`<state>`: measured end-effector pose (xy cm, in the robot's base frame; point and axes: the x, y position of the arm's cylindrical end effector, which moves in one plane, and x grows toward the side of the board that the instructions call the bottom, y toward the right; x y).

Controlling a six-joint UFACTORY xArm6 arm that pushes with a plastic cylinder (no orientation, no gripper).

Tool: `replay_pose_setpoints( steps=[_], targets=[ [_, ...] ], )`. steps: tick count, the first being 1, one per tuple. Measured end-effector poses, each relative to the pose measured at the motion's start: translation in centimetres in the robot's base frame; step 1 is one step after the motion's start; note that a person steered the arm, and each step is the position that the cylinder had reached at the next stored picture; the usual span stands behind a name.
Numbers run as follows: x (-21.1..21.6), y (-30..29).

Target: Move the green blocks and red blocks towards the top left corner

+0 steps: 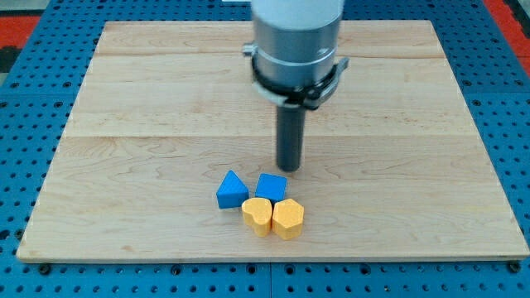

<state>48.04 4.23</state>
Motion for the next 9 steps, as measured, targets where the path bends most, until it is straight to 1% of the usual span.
replay_pose_setpoints(
  steps=[1,2,3,4,5,6,7,8,9],
  targets=[
    [-5.5,6.0],
    [-10.9,4.9],
    [-13.5,2.5],
    [-15.2,5.1],
    [-18.1,6.3],
    [-19.0,1.4],
    [-18.8,-2.8],
    [-18.8,0.8],
    [-15.8,5.4]
  ],
)
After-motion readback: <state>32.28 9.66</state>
